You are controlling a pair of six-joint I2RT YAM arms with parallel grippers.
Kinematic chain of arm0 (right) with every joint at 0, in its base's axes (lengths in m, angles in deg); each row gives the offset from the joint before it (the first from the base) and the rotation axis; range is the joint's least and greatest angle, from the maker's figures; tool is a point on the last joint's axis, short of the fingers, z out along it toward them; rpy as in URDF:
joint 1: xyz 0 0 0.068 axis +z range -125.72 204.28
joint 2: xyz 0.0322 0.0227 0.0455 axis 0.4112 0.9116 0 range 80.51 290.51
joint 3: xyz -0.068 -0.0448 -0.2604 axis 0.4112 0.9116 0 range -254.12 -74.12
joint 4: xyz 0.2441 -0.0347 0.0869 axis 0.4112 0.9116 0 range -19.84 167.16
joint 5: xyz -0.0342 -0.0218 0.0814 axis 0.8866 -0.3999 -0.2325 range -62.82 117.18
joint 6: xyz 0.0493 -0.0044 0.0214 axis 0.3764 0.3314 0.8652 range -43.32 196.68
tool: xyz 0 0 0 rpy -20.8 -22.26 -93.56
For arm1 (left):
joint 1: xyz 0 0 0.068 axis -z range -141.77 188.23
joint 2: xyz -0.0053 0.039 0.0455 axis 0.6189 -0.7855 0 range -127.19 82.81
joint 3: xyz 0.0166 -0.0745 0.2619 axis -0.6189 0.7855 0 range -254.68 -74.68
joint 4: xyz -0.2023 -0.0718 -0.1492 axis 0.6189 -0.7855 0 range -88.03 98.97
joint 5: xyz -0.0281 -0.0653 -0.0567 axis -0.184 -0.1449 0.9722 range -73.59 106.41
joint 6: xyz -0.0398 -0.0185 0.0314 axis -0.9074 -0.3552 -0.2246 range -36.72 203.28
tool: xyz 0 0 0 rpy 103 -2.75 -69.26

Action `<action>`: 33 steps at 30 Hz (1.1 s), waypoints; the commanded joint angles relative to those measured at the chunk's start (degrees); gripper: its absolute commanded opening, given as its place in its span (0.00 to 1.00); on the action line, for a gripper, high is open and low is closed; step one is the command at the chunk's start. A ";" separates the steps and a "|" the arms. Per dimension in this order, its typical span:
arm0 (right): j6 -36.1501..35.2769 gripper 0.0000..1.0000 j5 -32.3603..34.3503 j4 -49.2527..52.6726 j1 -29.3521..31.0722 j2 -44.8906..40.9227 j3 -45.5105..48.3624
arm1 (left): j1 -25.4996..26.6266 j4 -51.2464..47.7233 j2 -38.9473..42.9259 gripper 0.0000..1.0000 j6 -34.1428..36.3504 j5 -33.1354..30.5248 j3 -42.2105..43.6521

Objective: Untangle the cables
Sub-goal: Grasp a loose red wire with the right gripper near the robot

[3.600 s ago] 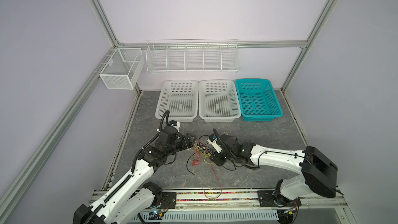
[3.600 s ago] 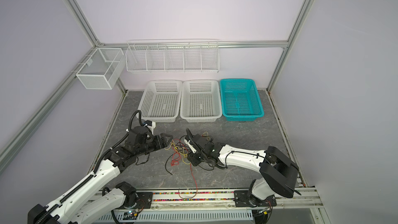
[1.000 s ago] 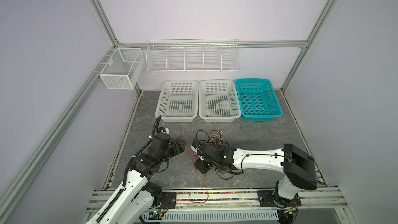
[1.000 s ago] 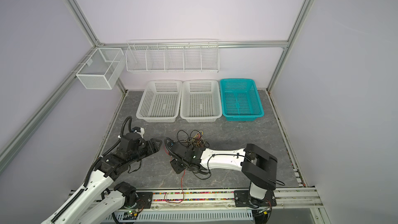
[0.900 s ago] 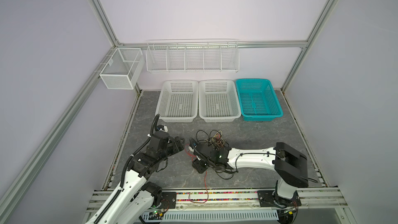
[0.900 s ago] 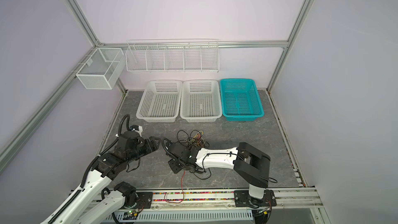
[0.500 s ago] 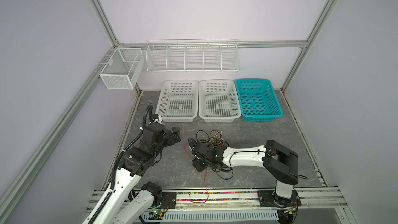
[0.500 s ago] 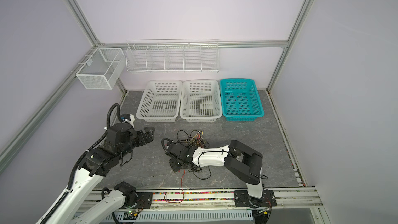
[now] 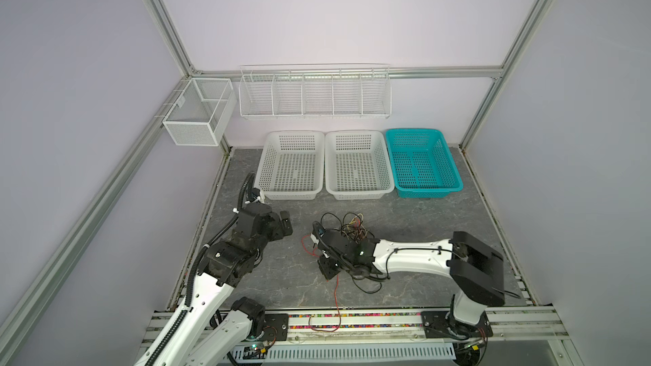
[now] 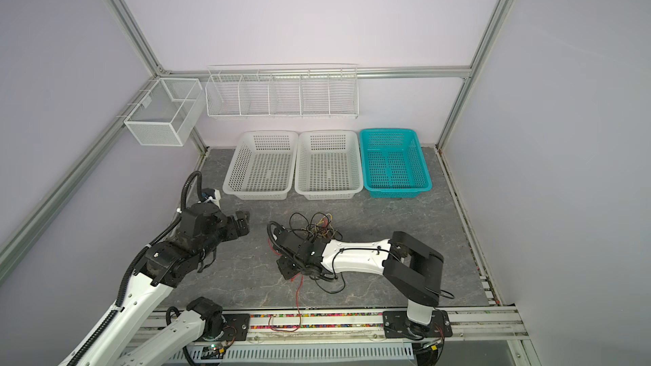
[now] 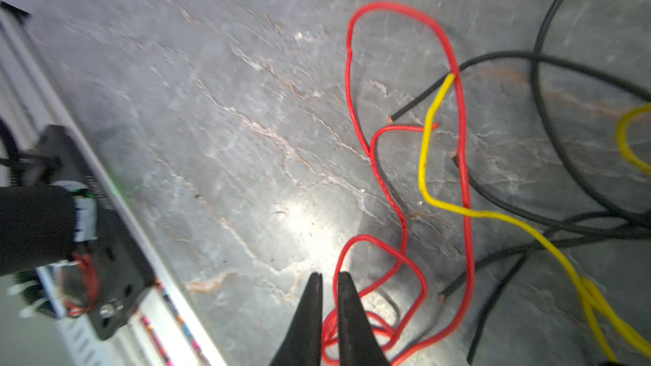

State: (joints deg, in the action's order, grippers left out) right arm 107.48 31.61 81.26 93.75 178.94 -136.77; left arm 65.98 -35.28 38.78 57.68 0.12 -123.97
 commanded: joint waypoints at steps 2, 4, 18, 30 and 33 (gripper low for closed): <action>-2.22 0.11 1.52 3.35 0.25 -7.86 0.60 | -0.33 -0.13 -0.34 0.99 1.22 0.46 0.51; -3.45 0.10 1.55 4.32 0.22 -10.63 0.69 | -0.29 0.04 -0.44 0.99 1.23 0.73 0.72; 0.93 0.38 -0.09 2.11 0.67 -6.05 3.85 | -0.29 0.57 0.53 0.99 1.33 1.16 1.30; 5.33 0.52 0.89 0.65 0.58 2.99 3.74 | -0.28 0.74 0.54 0.99 1.47 1.61 1.51; 5.79 0.52 0.02 -0.23 0.59 5.21 3.45 | -0.32 0.88 0.55 0.99 1.60 1.78 1.53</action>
State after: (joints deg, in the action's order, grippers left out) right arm 111.27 31.85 82.61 94.14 182.39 -133.95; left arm 65.98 -34.43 38.78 58.44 1.45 -123.06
